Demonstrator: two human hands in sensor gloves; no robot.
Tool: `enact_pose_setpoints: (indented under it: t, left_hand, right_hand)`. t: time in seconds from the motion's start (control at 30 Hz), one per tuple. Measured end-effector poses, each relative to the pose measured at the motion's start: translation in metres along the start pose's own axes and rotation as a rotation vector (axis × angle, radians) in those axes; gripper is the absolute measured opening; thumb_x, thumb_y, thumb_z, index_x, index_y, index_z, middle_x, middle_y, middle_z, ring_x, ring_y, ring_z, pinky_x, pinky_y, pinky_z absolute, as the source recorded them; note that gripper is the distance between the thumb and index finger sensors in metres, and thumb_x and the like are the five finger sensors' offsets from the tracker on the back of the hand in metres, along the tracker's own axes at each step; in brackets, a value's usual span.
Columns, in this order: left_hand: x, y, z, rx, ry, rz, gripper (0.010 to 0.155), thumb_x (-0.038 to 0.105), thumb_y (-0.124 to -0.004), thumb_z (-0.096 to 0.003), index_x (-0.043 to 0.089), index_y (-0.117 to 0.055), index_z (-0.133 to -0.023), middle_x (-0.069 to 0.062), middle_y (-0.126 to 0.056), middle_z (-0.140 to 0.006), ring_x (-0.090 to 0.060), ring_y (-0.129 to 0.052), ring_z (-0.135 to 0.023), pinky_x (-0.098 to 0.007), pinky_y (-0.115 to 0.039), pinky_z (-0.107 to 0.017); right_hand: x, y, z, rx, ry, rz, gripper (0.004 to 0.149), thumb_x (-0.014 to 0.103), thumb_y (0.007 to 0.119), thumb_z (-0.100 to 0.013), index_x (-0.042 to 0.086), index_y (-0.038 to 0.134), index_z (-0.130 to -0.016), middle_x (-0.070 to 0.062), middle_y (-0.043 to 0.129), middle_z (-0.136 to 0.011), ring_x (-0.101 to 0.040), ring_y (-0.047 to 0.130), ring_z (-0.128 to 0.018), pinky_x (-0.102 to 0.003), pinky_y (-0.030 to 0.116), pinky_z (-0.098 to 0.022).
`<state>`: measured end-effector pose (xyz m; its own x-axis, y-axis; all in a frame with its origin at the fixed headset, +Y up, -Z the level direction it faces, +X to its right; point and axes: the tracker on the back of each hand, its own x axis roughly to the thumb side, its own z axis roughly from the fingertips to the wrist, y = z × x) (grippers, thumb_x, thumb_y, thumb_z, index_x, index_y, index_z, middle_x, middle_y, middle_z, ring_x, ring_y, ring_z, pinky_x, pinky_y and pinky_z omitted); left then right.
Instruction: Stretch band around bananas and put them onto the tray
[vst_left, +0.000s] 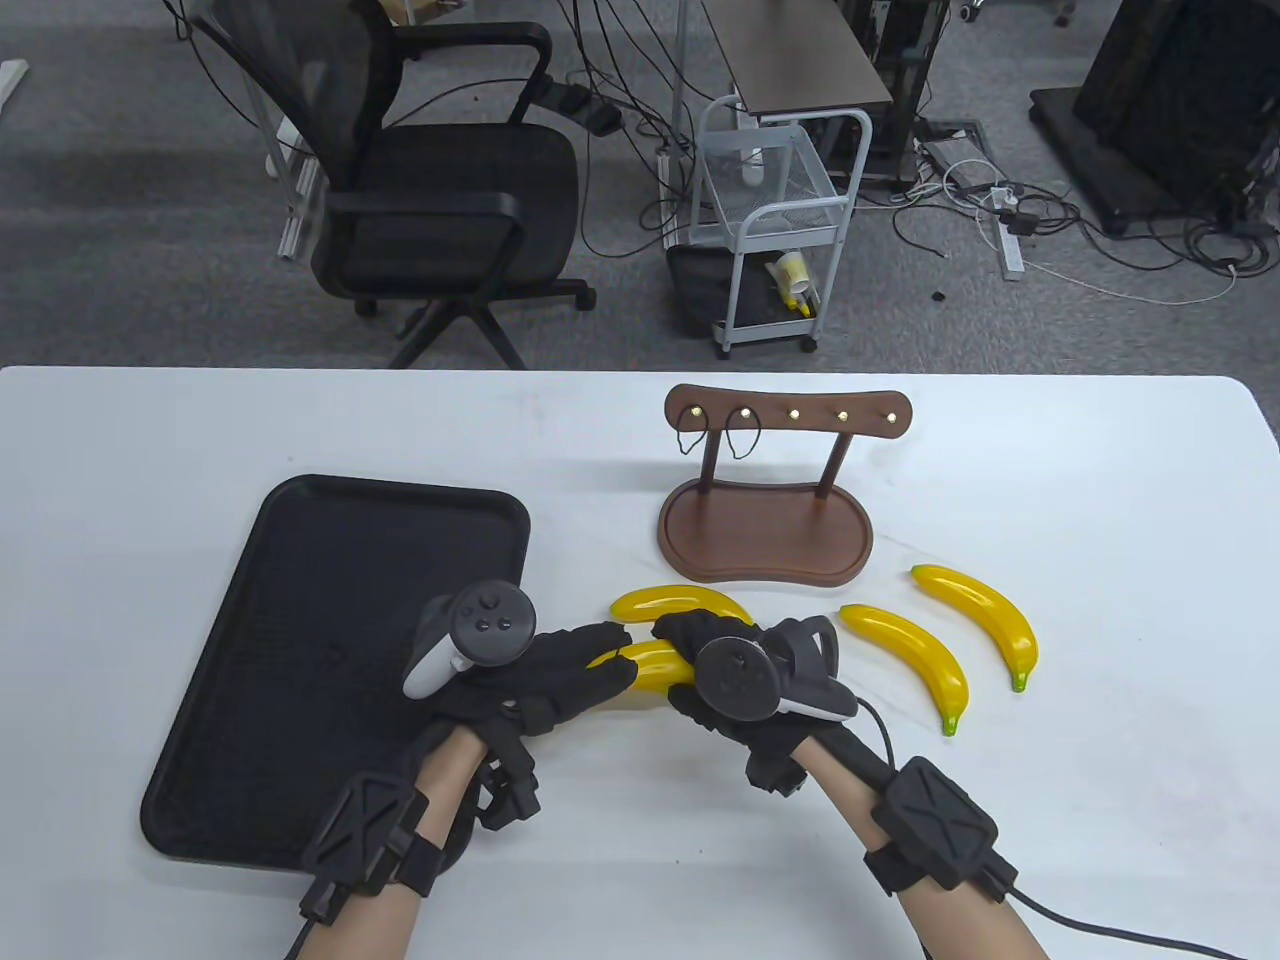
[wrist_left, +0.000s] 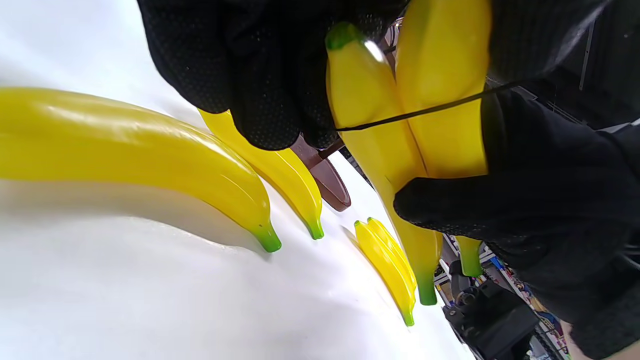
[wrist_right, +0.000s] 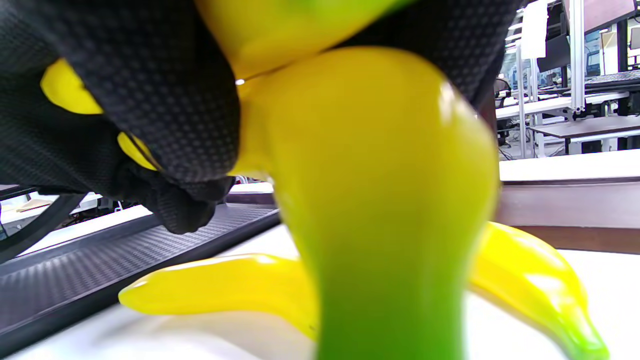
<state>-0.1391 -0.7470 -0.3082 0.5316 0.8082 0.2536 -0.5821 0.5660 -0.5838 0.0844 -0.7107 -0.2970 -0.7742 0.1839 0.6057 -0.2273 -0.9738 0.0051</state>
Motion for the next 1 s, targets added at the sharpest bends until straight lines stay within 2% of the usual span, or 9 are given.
enact_pose_setpoints:
  t: [0.27,0.67,0.83,1.0]
  left_hand:
    - [0.0,0.0,0.0,-0.009,-0.007,0.038,0.08,0.061,-0.064,-0.0587,0.003,-0.056,-0.114,-0.02,-0.078,-0.11,-0.043,-0.086,-0.095,-0.062,-0.064,-0.075]
    - [0.002,0.002,0.001,0.068,-0.005,0.038,0.077,0.062,-0.067,-0.061,0.01,-0.05,-0.116,-0.016,-0.069,-0.116,-0.041,-0.079,-0.1,-0.06,-0.059,-0.079]
    - [0.002,0.005,0.003,0.095,-0.002,0.03,0.078,0.063,-0.069,-0.0604,0.012,-0.049,-0.116,-0.015,-0.068,-0.117,-0.039,-0.08,-0.1,-0.059,-0.06,-0.079]
    - [0.004,0.011,0.007,0.118,-0.014,0.025,0.078,0.062,-0.069,-0.0601,0.014,-0.048,-0.117,-0.013,-0.065,-0.119,-0.038,-0.078,-0.101,-0.058,-0.059,-0.08]
  right_hand:
    - [0.01,0.0,0.0,-0.021,-0.023,0.032,0.069,0.034,0.097,-0.042,0.007,0.069,-0.099,-0.018,0.084,-0.095,-0.038,0.097,-0.072,-0.045,0.089,-0.046]
    - [0.009,-0.003,0.002,-0.099,-0.005,0.068,0.069,0.034,0.091,-0.046,0.011,0.06,-0.103,-0.014,0.075,-0.101,-0.037,0.088,-0.079,-0.048,0.083,-0.052]
    - [0.005,-0.005,0.002,-0.071,-0.009,-0.001,0.073,0.036,0.088,-0.049,0.011,0.053,-0.107,-0.015,0.068,-0.106,-0.04,0.083,-0.085,-0.052,0.08,-0.055]
    - [-0.008,-0.012,0.004,-0.046,-0.008,-0.17,0.077,0.043,0.083,-0.05,0.011,0.048,-0.111,-0.016,0.062,-0.11,-0.043,0.077,-0.091,-0.055,0.076,-0.058]
